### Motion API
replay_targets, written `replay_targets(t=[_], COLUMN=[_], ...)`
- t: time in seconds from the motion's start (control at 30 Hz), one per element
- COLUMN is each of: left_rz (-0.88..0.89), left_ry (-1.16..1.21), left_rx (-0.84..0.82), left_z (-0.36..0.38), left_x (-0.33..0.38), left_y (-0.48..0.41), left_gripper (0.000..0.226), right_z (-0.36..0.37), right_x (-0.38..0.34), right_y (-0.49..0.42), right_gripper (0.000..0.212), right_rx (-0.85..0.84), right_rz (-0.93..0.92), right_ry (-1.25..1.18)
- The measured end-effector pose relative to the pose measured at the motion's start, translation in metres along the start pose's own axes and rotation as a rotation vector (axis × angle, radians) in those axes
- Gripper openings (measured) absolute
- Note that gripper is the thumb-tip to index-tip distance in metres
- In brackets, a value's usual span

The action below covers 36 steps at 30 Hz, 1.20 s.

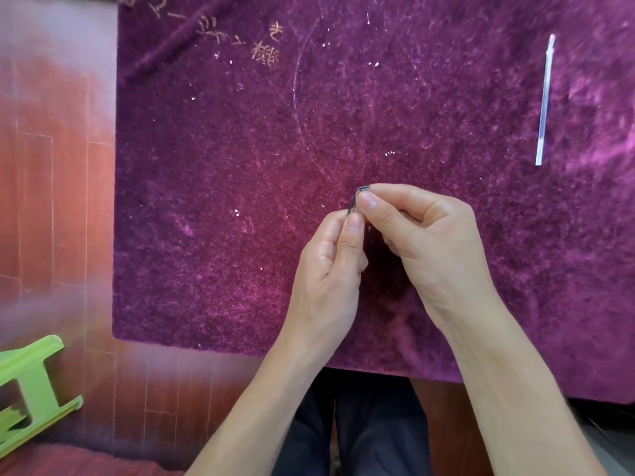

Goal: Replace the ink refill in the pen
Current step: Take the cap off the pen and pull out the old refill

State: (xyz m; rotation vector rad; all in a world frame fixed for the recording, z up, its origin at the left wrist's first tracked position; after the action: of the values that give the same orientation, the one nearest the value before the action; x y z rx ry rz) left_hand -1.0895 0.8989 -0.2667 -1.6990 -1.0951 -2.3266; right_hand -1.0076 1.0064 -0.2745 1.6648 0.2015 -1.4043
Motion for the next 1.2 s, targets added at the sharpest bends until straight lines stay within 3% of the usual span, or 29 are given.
replay_targets(t=[0.23,0.73,1.2], left_rz=[-0.103,-0.051,-0.038], left_ry=[0.060,0.092,0.094], left_rx=[0.072,0.113,0.116], left_z=[-0.012,-0.028,-0.031], left_x=[0.000,0.002,-0.001], left_y=[-0.005,-0.007,-0.001], left_gripper=[0.022,0.020,0.019], right_z=[-0.003,0.020,0.028], right_x=[-0.031,-0.067,-0.076], right_y=[-0.041,-0.095,-0.093], right_gripper=[0.012,0.012,0.018], right_rx=[0.087,0.177,0.228], right_rz=[-0.003,-0.040,-0.082], right_ry=[0.055,0.524,0.669])
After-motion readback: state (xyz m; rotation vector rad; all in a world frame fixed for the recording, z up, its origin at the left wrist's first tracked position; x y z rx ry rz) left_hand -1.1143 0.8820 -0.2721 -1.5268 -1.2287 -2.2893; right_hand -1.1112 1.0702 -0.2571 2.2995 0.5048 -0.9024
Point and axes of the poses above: each hand's wrist, its own y-axis away from the middle knuckle, its own z-axis out of the palm, x = y × z, the point moved 8 cm from there along -y, towards the middle knuckle, and after that the axes turned 9 degrees about -x, right-handed, at the moved point
